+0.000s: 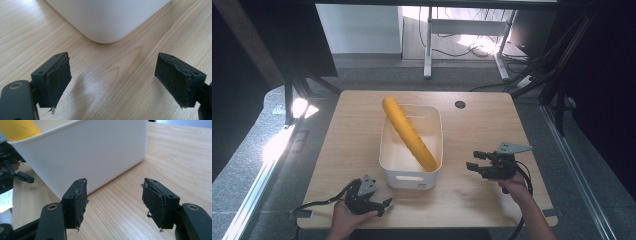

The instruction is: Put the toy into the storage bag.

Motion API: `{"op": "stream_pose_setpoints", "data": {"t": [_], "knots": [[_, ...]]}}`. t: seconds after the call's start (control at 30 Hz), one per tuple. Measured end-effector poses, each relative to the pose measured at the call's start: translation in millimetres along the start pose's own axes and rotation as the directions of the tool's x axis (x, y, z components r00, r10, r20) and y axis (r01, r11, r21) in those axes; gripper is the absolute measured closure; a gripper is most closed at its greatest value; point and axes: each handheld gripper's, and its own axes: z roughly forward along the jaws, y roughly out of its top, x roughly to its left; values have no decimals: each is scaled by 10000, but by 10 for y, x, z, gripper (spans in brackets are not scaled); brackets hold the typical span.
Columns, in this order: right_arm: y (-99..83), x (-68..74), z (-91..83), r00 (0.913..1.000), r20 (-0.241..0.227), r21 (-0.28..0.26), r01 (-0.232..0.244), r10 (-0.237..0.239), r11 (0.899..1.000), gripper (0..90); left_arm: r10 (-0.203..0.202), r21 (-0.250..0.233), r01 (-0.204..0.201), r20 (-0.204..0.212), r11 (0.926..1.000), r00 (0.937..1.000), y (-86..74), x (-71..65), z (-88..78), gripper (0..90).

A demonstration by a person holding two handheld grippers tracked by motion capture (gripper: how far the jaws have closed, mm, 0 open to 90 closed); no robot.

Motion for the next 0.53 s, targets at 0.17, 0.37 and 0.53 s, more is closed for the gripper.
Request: {"op": "stream_pose_setpoints", "data": {"t": [0.17, 0.37, 0.53], "knots": [[-18, -22, 11, 9998, 158, -10, -110, 110, 9999, 371, 32, 46, -32, 4, 10000, 10000, -1, 0, 3, 136], [-41, -33, 18, 9996, 153, -15, -222, 223, 9998, 371, 27, 45, -27, -3, 10000, 10000, -1, 0, 6, 136], [-39, -22, 28, 9998, 187, 57, -77, 76, 10000, 366, 34, 48, -34, -14, 10000, 10000, 1, 3, 9, 136]]}}
